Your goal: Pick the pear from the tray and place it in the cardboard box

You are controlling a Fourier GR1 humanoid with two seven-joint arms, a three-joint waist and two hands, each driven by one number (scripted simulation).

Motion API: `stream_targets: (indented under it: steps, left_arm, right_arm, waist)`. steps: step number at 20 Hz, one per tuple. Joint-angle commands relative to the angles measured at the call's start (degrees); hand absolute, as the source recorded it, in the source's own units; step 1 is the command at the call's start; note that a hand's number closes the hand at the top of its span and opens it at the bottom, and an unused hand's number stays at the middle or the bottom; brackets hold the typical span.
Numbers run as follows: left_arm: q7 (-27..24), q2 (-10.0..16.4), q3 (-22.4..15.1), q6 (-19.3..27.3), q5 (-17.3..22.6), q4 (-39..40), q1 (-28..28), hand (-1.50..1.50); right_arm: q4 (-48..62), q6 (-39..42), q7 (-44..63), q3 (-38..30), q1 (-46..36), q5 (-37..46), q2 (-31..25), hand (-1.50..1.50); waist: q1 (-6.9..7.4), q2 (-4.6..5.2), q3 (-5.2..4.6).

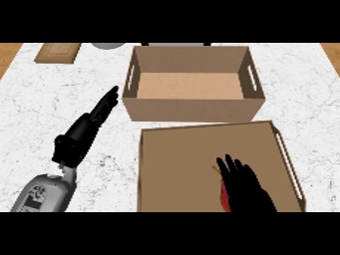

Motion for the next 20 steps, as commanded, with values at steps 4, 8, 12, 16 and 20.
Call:
stream_targets:
  steps: [4, 8, 12, 16, 20]
  left_arm:
    - [-0.60, 1.07, 3.34, -3.77, -0.52, -1.60, 1.29, 0.00]
    - [0.82, -2.78, 3.40, -2.20, -2.50, 1.48, -1.66, 0.00]
    - [2.11, -2.32, 3.80, -3.78, -3.32, -3.66, 1.59, 0.00]
    - [0.35, -6.24, 2.62, -1.78, -6.10, 1.09, -1.05, 0.00]
    - [-2.37, -5.57, 5.21, -3.26, -5.40, 5.13, -2.51, 0.00]
  right_arm:
    - [3.99, 0.25, -2.09, 0.07, 1.19, 0.58, 0.58, -1.50]
    - [6.79, 1.23, -5.75, -5.88, -1.06, -2.24, -0.59, -1.50]
    - [5.27, 3.29, -4.22, -4.14, 0.26, -0.50, 0.60, -1.50]
    - [11.38, 2.45, -4.48, -4.88, -3.27, 0.30, 4.43, -1.50]
    - [15.74, -2.93, -5.21, -1.82, -0.66, 5.40, 4.12, -1.50]
  waist:
    - [0.01, -0.01, 0.00]
    - [-0.06, 0.03, 0.00]
    - [0.02, -0.03, 0.00]
    - [-0.02, 0.02, 0.00]
    - [-0.12, 0.04, -0.01]
